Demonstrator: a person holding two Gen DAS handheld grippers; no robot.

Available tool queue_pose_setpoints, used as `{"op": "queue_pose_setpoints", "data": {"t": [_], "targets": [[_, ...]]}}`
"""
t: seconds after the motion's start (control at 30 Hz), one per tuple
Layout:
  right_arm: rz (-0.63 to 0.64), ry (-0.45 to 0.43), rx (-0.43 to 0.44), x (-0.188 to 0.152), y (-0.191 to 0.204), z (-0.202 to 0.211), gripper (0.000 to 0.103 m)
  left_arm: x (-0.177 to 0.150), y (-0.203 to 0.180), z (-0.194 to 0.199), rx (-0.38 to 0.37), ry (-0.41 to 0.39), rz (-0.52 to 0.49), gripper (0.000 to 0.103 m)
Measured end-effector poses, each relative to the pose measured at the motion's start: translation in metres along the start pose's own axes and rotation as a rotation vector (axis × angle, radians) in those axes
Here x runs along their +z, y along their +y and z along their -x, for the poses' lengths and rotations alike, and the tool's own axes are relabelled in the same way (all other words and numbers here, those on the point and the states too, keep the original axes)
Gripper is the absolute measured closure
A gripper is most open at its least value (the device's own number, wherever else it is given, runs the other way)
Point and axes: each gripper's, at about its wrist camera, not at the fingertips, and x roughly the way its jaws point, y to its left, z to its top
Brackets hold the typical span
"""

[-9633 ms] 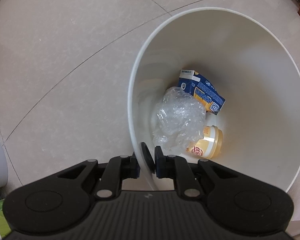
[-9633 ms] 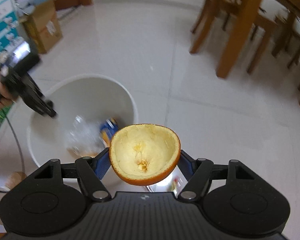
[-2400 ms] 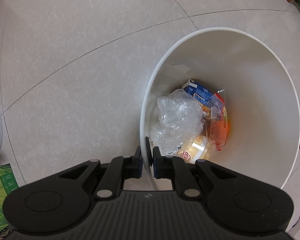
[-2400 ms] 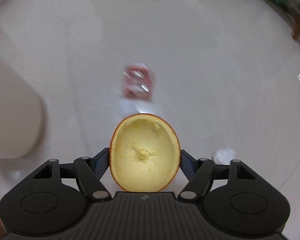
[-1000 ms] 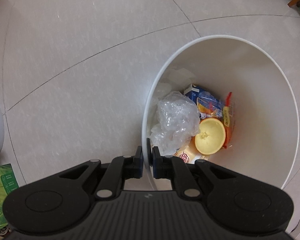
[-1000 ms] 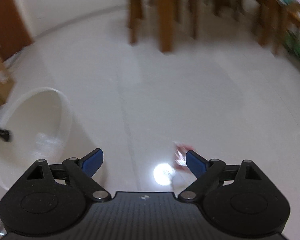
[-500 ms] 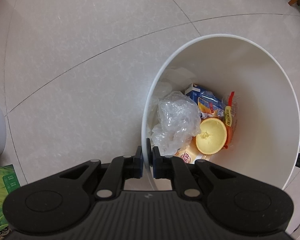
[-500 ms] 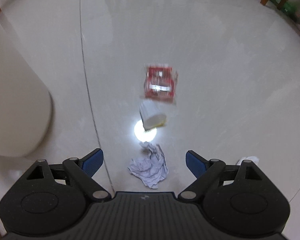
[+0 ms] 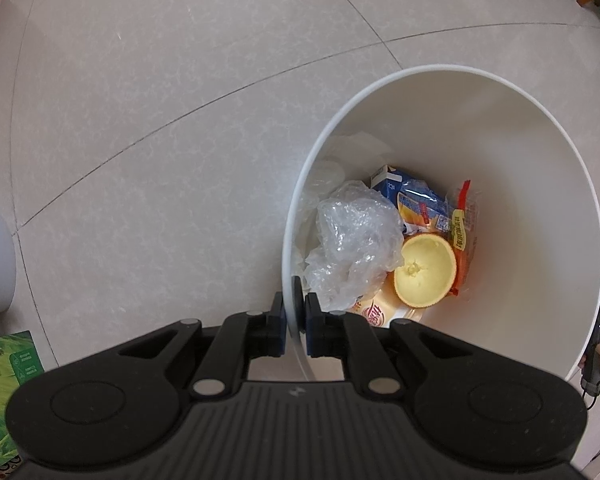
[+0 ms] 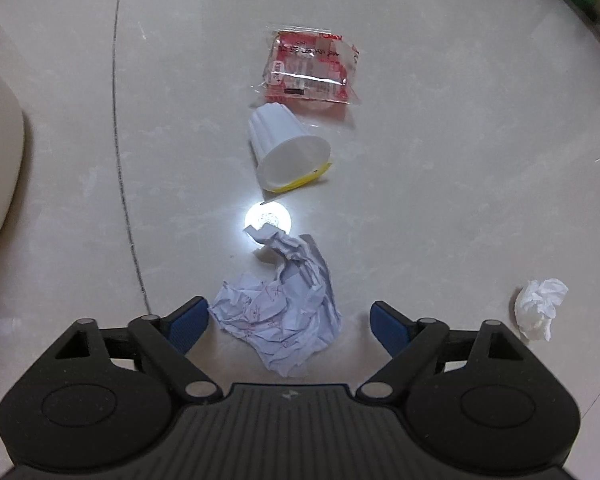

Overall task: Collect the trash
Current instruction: 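Grasp the crumpled white paper with the right gripper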

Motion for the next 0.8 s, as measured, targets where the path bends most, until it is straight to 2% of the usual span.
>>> {"op": "queue_pose_setpoints", "data": {"t": [0.17,0.3,0.5,0.8], "targets": [[0.002,0.013,0.002,0.0,-0.002,-0.001,0.033,0.0,0.0,0.0,0.001,-0.001,-0.001,0.096],[0.009,0.011,0.002,0.002,-0.001,-0.001,0.038,0.0,0.0,0.0,0.0,0.0,0.0,0.096],[0.022,0.015,-0.013,0.007,0.002,0.01,0.041,0.0,0.0,0.0,-0.002,-0.001,0.005,0.096],[0.029,-0.057,0.03,0.027,-0.003,0.071,0.041,0.001,0.003,-0.001,-0.01,0.007,0.021,0.096]]}}
